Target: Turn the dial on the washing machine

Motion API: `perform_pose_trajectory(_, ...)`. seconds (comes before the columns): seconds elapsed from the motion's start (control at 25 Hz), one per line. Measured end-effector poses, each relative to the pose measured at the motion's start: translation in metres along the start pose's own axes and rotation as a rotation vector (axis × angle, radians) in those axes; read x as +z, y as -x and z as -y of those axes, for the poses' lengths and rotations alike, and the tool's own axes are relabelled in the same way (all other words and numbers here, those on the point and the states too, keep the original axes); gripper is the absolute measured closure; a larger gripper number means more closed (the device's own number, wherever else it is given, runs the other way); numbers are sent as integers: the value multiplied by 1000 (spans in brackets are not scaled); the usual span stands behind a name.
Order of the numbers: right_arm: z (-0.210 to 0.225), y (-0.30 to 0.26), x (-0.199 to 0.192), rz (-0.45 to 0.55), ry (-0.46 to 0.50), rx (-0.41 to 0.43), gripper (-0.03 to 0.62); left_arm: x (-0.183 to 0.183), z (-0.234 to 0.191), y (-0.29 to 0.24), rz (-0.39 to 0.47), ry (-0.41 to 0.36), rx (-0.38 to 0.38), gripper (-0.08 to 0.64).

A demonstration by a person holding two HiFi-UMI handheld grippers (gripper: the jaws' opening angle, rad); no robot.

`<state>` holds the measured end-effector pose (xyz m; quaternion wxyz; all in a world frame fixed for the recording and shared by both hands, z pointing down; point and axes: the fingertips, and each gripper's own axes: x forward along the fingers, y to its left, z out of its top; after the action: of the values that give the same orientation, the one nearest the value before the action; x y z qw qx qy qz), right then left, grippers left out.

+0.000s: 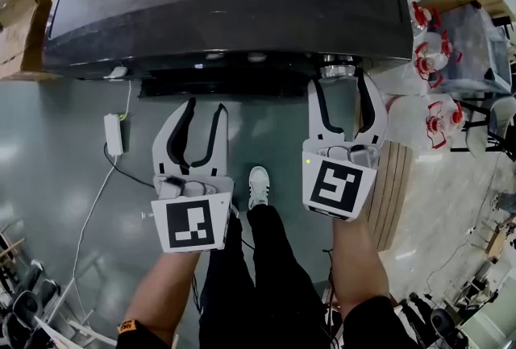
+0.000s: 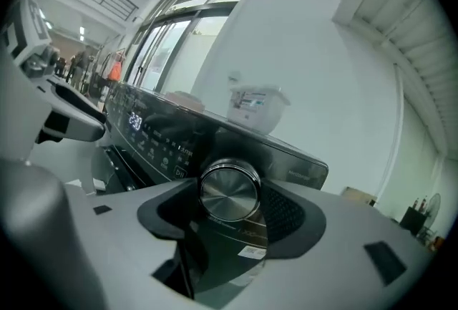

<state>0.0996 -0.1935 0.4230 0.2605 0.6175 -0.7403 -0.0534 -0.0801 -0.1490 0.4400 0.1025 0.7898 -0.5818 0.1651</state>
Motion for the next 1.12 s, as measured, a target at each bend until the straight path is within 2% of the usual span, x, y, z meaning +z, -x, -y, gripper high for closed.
perform_pose_trajectory(0.12, 1, 0, 0, 13, -94, 21, 305, -1, -1, -1, 0, 1, 2, 400)
perform_pose_trajectory(0.32, 11, -1, -2, 30, -412, 72, 307, -1, -1, -3, 1, 7, 2, 400)
perform_pose_trajectory(0.4, 12, -1, -3, 33, -479, 86, 305, -1, -2, -3, 1, 10, 2, 400)
perform_pose_trajectory(0.48, 12, 0, -3, 33, -451, 83, 305, -2, -1, -3, -1, 8, -1, 400)
perform_pose_trajectory(0.6, 8, -1, -4, 22, -345, 76, 291, -2, 0, -3, -1, 2, -4, 400)
perform_pose_trajectory(0.76, 1, 0, 2, 31, -34, 55, 282, -2, 1, -3, -2, -2, -6, 400)
perform_pose_trajectory(0.84, -4, 1, 1, 7, 62, 49, 281, -3, 1, -2, -3, -2, -6, 400)
perform_pose_trajectory(1.0, -5, 1, -1, -22, 119, 11, 281, -4, 3, -1, -6, -2, -9, 400)
perform_pose_trajectory(1.12, -3, 0, -1, -7, 97, -13, 302, -5, 4, 0, -9, -3, -10, 400)
